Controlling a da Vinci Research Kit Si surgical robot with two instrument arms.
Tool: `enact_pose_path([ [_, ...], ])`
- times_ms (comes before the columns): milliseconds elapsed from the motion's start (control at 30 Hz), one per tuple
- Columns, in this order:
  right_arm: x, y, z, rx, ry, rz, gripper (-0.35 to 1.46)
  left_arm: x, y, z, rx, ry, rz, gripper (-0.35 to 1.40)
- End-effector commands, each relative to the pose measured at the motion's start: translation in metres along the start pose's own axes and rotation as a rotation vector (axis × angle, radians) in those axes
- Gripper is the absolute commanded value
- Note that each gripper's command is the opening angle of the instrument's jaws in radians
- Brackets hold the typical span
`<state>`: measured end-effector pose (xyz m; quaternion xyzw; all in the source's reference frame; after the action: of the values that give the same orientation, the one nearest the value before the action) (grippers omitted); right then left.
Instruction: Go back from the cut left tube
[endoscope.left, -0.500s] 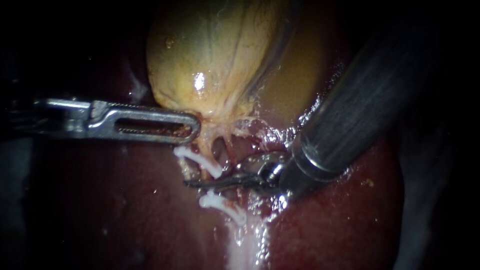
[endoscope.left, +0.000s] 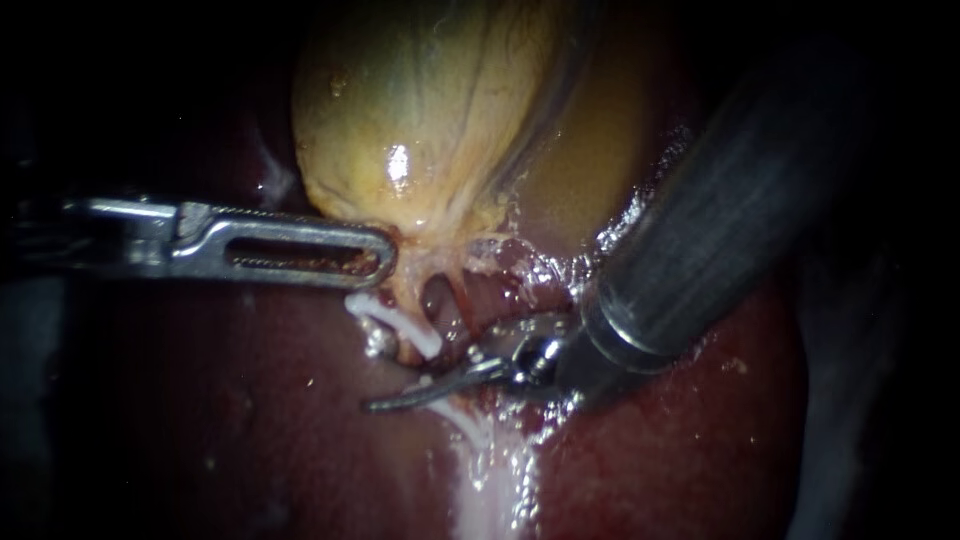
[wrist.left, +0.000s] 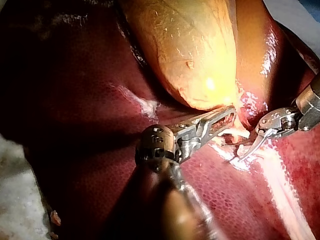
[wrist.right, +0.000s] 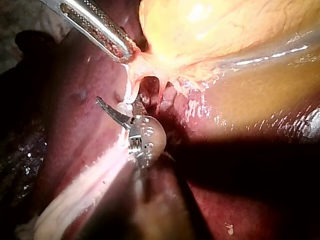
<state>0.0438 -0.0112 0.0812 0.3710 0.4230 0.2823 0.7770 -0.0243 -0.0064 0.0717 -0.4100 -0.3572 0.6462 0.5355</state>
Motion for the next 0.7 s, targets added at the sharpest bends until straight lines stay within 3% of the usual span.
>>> enact_pose_path([
  [33,0.0001,-0.0001,-0.0001,0.0,0.004,-0.004,1.26,0.0,0.0,0.0,-0.001,0.0,0.0,-0.35],
  [267,-0.0001,-0.0012,-0.0012,0.009,0.002,-0.069,1.3,0.0001,-0.0002,-0.0001,-0.002,-0.001,0.0,-0.35],
  [500,0.0,-0.0023,-0.0042,0.026,-0.009,-0.279,1.28,0.0001,-0.0006,-0.0002,-0.001,0.0,0.001,-0.35],
  [700,0.0004,-0.0025,-0.0077,-0.072,0.009,-0.376,1.4,0.0001,-0.0006,-0.0002,-0.001,0.0,0.001,-0.35],
])
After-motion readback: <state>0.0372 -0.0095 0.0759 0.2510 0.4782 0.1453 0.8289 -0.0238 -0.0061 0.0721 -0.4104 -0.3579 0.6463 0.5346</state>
